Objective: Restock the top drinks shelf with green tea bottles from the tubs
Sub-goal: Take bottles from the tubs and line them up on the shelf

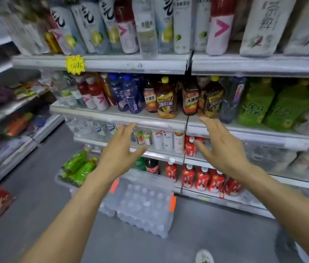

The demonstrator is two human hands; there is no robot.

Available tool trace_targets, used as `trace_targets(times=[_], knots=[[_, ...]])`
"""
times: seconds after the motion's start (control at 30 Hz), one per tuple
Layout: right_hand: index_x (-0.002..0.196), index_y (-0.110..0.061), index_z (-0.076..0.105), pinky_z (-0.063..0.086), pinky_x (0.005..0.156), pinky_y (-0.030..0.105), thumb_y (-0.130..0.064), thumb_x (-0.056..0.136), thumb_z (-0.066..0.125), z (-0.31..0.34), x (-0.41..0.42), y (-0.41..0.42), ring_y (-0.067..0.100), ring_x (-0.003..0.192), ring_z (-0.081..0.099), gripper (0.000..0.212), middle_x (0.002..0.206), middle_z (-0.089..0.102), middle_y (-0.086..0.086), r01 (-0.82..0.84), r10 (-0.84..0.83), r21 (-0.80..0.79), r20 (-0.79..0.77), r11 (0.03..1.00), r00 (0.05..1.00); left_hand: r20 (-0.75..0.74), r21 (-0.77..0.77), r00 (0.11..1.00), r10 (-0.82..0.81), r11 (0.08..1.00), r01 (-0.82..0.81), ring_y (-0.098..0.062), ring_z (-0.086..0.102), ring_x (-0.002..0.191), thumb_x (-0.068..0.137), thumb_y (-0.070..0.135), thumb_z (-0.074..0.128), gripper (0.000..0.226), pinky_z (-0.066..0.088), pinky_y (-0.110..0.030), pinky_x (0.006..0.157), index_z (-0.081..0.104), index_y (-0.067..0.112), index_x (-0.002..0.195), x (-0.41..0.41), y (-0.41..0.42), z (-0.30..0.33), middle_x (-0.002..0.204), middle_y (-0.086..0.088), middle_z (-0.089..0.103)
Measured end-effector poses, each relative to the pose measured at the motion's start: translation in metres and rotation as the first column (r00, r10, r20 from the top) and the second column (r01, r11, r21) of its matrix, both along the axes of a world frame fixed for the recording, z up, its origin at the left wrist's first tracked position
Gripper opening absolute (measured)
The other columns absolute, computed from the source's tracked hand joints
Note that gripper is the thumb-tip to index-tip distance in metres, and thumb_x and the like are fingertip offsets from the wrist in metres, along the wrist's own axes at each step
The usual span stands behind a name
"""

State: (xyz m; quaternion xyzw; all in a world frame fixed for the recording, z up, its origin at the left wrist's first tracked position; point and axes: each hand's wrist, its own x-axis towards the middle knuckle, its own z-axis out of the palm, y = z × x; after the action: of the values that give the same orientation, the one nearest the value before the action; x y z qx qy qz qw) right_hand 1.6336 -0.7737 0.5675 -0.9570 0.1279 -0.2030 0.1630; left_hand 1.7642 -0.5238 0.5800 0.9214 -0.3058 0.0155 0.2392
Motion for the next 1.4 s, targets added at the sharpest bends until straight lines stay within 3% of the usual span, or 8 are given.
trace_targets(times=[0.23,0.4,0.57,0.67,0.9,1.13,1.23,1.4], knots=[[0.152,-0.024,0.026,0.046,0.092,0.042,-0.039,0.097,0.053,-0.068,0.077,0.028,0.028,0.132,0.044,0.063,0.149,0.036,0.004,-0.046,0.085,0.138,-0.293,0.989,0.952,-0.257,0.064,0.955,0.148,0.989,-0.137,-0.029,0.052,0.129,0.091,0.037,0.070,0.071,0.046,-0.039,0.100,0.037,0.017,0.151,0.070,0.053,-0.090,0.147,-0.007,0.048],[0.148,-0.024,0.032,0.046,0.086,0.040,-0.042,0.098,0.051,-0.106,0.140,0.049,0.026,0.122,0.053,0.056,0.146,0.039,0.004,-0.038,0.129,0.189,-0.499,0.981,0.857,-0.468,0.059,0.860,0.203,0.978,-0.198,-0.029,0.056,0.125,0.086,0.042,0.074,0.079,0.049,-0.045,0.102,0.037,0.019,0.152,0.121,0.073,-0.144,0.144,-0.010,0.050],[0.146,-0.022,0.035,0.046,0.084,0.038,-0.044,0.097,0.054,-0.129,0.218,0.089,0.028,0.117,0.057,0.057,0.143,0.043,0.005,-0.063,0.199,0.250,-0.569,0.966,0.798,-0.578,0.009,0.771,0.268,0.947,-0.322,-0.029,0.055,0.121,0.088,0.025,0.077,0.070,0.047,-0.041,0.104,0.041,0.015,0.148,0.163,0.117,-0.177,0.136,-0.010,0.054],[0.142,-0.023,0.038,0.048,0.085,0.038,-0.045,0.097,0.054,-0.149,0.266,0.131,0.027,0.113,0.058,0.053,0.134,0.050,0.006,-0.073,0.246,0.298,-0.597,0.952,0.764,-0.604,0.037,0.723,0.336,0.917,-0.396,-0.022,0.057,0.110,0.088,0.021,0.076,0.068,0.045,-0.029,0.091,0.043,0.013,0.147,0.194,0.161,-0.196,0.125,-0.001,0.052],[0.144,-0.020,0.038,0.042,0.101,0.036,-0.046,0.096,0.056,-0.244,0.375,0.258,0.023,0.126,0.052,0.058,0.147,0.045,0.002,0.088,0.223,0.414,-0.645,0.906,0.731,-0.654,0.141,0.647,0.391,0.904,-0.404,-0.029,0.063,0.107,0.087,0.024,0.078,0.071,0.052,-0.041,0.096,0.042,0.011,0.148,0.313,0.293,-0.256,0.127,-0.012,0.058],[0.108,-0.014,0.044,0.045,0.084,0.036,-0.040,0.097,0.057,-0.353,0.439,0.382,0.033,0.107,0.061,0.031,0.110,0.065,0.011,0.485,0.154,0.483,-0.806,0.729,0.572,-0.716,0.258,0.565,0.410,0.907,-0.332,-0.021,0.067,0.095,0.085,0.020,0.079,0.051,0.050,-0.022,0.082,0.055,0.008,0.129,0.457,0.382,-0.335,0.112,-0.004,0.067],[0.130,-0.001,0.040,0.042,0.082,0.035,-0.041,0.097,0.057,-0.388,0.461,0.408,0.036,0.114,0.058,0.055,0.122,0.059,0.019,0.601,0.083,0.439,-0.847,0.668,0.525,-0.715,0.261,0.550,0.432,0.894,-0.363,-0.031,0.064,0.110,0.089,0.022,0.075,0.059,0.050,-0.037,0.097,0.049,0.006,0.140,0.501,0.392,-0.371,0.122,-0.009,0.065],[0.130,0.003,0.050,0.049,0.094,0.043,-0.042,0.094,0.059,-0.445,0.490,0.420,0.039,0.112,0.061,0.059,0.124,0.062,0.023,0.835,-0.145,0.438,-0.851,0.332,0.504,-0.713,0.287,0.515,0.476,0.868,-0.406,-0.041,0.059,0.116,0.099,0.049,0.049,0.064,0.047,-0.050,0.103,0.043,0.009,0.148,0.552,0.388,-0.433,0.135,-0.024,0.057]])
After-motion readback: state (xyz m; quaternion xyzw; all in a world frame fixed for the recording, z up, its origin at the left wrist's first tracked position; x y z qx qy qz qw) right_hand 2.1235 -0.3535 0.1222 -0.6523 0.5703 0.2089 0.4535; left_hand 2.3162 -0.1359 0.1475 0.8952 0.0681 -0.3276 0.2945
